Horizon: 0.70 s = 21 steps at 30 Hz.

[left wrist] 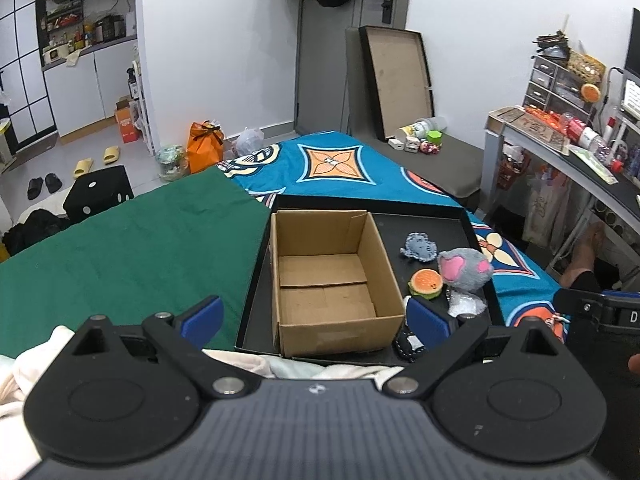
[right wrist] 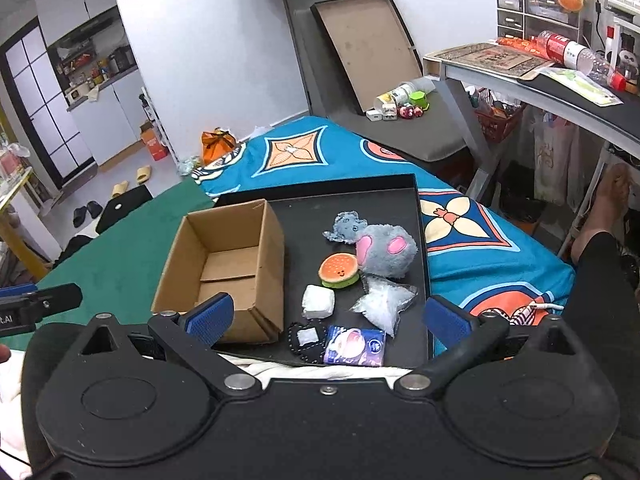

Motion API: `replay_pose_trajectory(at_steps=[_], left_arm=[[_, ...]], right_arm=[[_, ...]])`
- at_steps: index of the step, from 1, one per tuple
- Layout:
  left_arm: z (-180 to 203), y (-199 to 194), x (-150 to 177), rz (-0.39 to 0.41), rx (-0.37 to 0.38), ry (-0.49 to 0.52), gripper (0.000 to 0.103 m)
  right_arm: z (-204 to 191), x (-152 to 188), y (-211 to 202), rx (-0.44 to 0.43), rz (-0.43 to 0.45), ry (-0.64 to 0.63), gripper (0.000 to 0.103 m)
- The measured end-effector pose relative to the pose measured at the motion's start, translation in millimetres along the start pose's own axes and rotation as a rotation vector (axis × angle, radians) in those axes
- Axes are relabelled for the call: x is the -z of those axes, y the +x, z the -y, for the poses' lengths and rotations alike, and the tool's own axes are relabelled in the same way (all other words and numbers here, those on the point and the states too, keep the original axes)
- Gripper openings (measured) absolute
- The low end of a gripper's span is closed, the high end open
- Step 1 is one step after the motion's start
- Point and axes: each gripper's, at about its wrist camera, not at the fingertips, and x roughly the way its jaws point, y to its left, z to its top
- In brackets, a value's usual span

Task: Organize soft objects
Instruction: 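Move the right tool to the grey plush mouse and close on it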

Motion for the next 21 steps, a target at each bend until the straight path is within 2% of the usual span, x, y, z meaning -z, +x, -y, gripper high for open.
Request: replay_pose_trajectory(at_steps=[21], left_arm=[[-6, 90, -10, -0.11, -0.078, 0.008, 0.094]], right_arm=[[39, -19, 71, -0.02, -0.024, 0.1, 0.103]])
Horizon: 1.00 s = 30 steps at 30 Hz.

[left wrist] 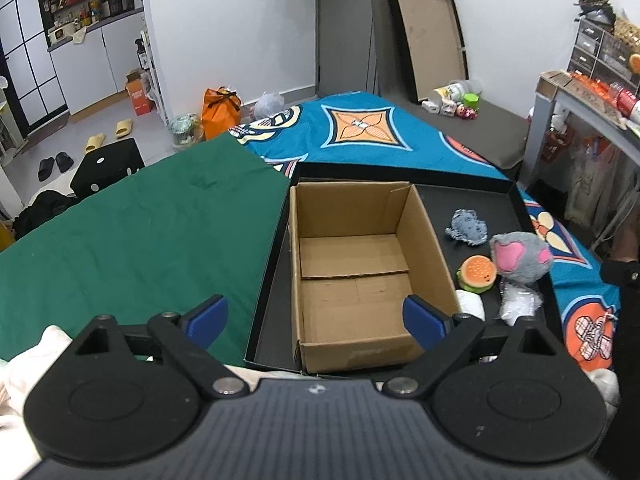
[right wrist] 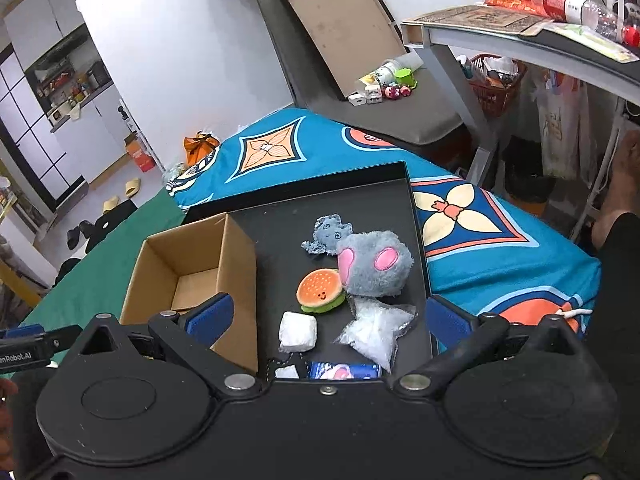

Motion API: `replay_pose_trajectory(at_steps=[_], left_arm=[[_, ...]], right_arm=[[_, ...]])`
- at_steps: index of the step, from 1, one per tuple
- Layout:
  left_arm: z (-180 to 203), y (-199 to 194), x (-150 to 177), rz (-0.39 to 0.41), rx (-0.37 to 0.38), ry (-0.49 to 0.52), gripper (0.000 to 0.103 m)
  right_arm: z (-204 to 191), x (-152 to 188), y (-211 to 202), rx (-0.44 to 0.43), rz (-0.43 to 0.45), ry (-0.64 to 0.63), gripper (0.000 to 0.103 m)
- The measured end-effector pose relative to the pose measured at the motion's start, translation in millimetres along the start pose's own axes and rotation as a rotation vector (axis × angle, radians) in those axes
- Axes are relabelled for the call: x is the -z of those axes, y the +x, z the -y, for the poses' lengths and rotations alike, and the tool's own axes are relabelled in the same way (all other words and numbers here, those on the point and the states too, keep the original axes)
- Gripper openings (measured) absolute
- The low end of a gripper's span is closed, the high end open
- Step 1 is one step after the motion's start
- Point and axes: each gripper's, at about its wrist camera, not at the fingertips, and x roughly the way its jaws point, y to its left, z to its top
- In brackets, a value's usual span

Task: Organize soft objects
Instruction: 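Move the right tool to the grey plush mouse and close on it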

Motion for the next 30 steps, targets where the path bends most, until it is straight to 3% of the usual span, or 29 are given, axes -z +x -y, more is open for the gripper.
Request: replay_pose_trajectory(at_steps=[19, 30], left_arm=[[4, 67, -1, -0.094, -0.073, 0.019, 0.072], [7, 105, 1, -0.152, -0.124, 0.059, 0.057]], right_arm=[[15, -19, 54, -0.022, 0.013, 0.042, 0.102], [33, 0, 103, -0.031, 0.028, 0.041, 0.089]])
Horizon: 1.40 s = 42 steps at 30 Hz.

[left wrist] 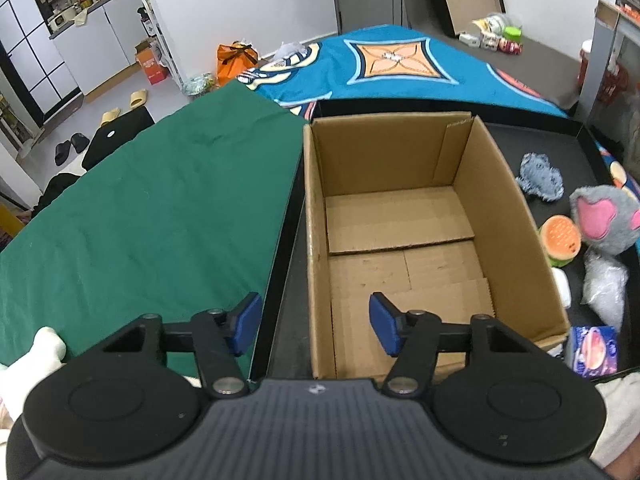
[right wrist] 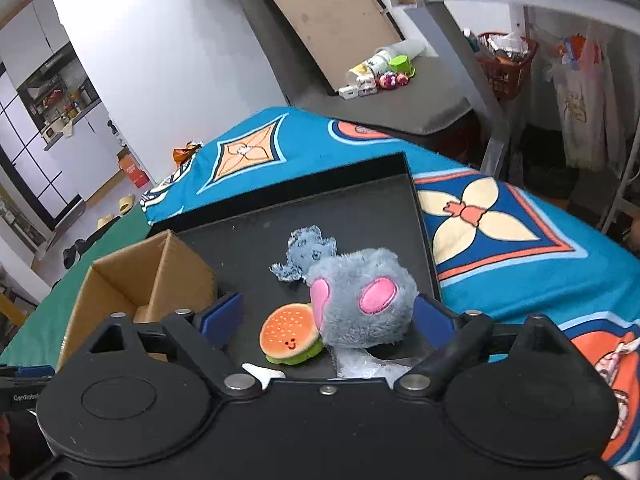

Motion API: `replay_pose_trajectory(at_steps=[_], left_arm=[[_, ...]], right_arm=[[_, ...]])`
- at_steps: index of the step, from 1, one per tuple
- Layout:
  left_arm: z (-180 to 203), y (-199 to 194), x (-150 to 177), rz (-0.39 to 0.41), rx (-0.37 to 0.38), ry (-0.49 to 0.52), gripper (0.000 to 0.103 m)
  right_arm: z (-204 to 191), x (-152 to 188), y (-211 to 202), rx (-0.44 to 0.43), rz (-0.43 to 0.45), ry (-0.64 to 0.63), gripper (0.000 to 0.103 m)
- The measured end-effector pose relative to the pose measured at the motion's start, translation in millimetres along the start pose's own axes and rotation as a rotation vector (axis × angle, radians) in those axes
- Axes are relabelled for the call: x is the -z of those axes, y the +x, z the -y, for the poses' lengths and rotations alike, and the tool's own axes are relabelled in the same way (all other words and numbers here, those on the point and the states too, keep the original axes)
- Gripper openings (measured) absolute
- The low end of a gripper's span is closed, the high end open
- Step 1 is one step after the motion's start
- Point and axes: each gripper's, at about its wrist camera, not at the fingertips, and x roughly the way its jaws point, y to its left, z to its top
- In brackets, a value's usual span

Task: Organize soft objects
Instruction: 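Move the right tool to the grey plush mouse and close on it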

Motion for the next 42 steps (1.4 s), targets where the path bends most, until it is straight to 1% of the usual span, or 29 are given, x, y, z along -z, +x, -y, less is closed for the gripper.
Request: replay_pose_trajectory(at_steps=[2, 6, 9, 10, 11, 13, 18, 22, 24, 25, 26, 27, 28, 30, 33, 36, 42], left_arm=[[3, 6, -1, -0.009, -0.01, 0.01, 0.051], [8, 15, -1, -0.029, -0.042, 0.035, 0.04], [11, 20, -1, -0.034, -0.06, 0.051, 0.028], [11, 21, -2, -0.037, -0.061, 0.053, 0.023], [11, 22, -3, -0.039, -0.061, 0.056, 0.018], [12, 22, -5, -0.04, -0.065, 0.063, 0.012], [10, 22, -11, -0.029, -0.072, 0.092, 0.011], [8, 23, -16, -0.031, -0.074, 0.103, 0.011], [8, 24, -17, -0.034, -0.075, 0.109, 0.011], [8, 24, -18, -0.038, -0.076, 0.113, 0.011], [8, 24, -18, -0.042, -0.075, 0.116, 0.011], [8, 23, -18, -0.039, -0.077, 0.121, 0.011], [9, 21, -18, -0.032, -0.087, 0.134, 0.011], [11, 17, -17, -0.023, -0.105, 0.163, 0.012], [8, 11, -17, -0.022, -0.093, 0.157, 0.012], [6, 7, -16, -0.012, -0.098, 0.169, 0.012], [5, 10, -9, -0.02, -0.074, 0.177, 0.014]], right_arm=[[0, 3, 6, 0.001, 0.0, -0.012, 0.088], [-2, 8, 15, 0.051, 0.018, -0.072, 0.087], [-3, 12, 22, 0.07, 0.012, -0.109, 0.087], [-3, 12, 24, 0.073, 0.006, -0.114, 0.087], [-3, 12, 25, 0.071, 0.003, -0.113, 0.087], [-1, 13, 28, 0.07, 0.0, -0.105, 0.087], [1, 11, 34, 0.095, 0.024, -0.102, 0.087], [2, 10, 40, 0.094, 0.04, -0.1, 0.086], [3, 11, 44, 0.106, 0.024, -0.108, 0.076], [4, 11, 47, 0.11, 0.002, -0.104, 0.072], [6, 12, 47, 0.091, -0.017, -0.086, 0.066], [8, 12, 46, 0.072, -0.023, -0.067, 0.063], [7, 13, 44, 0.073, -0.021, -0.071, 0.062], [3, 15, 40, 0.083, -0.012, -0.106, 0.058], [0, 15, 34, 0.075, 0.003, -0.111, 0.055], [-4, 13, 28, 0.072, 0.024, -0.119, 0.055], [-15, 7, 11, 0.076, 0.086, -0.146, 0.055]])
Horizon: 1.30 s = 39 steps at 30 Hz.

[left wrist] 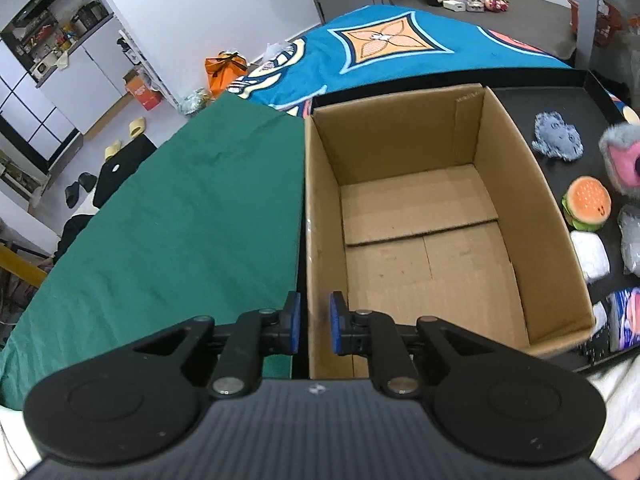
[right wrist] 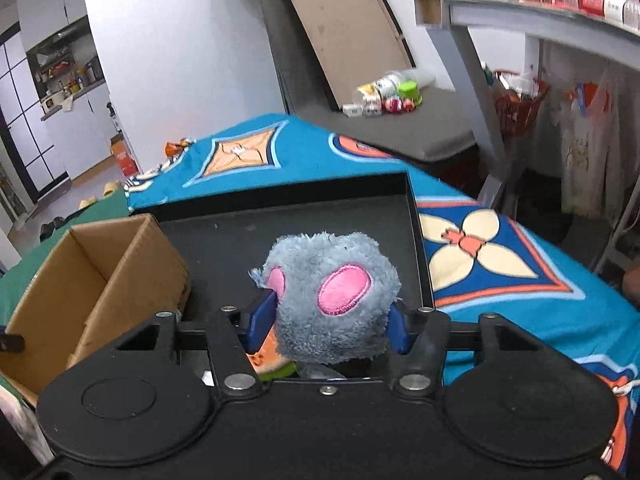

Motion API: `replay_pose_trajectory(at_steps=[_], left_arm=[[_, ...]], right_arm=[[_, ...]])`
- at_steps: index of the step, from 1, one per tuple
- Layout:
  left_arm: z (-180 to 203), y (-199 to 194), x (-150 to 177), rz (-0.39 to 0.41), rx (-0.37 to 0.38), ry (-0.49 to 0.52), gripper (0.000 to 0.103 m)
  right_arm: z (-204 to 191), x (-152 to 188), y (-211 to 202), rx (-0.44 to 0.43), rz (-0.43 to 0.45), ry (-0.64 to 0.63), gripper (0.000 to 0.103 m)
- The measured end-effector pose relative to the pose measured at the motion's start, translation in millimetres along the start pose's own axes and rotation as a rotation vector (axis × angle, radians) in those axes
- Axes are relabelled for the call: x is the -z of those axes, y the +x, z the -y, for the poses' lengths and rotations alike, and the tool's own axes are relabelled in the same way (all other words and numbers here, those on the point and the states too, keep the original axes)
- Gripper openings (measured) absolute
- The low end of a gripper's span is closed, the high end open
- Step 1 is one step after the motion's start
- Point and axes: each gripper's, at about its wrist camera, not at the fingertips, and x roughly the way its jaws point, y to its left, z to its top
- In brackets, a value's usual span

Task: Organize soft objects
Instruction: 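Move the right tool to the grey plush mouse and close on it, then carry the grey plush mouse into the cardboard box and open the right tool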

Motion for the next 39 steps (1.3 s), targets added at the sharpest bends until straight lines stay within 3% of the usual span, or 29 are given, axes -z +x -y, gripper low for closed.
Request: replay_pose_trajectory(at_steps=[24, 33, 39], left_arm=[[-15, 5, 6, 0.016, 0.063, -0.068, 0.009], [-13, 5, 8, 0.042, 0.053, -0.072, 0.009], [-15, 5, 9, 0.05, 0.062, -0.075, 0.009]], right_arm=[[-72, -26, -34, -0.035, 0.164, -0.149, 0.055], [-103, -26, -42, -0.105, 0.232, -0.21, 0.055], [-123, -24, -35, -0.15, 0.224, -0.242, 0.055]])
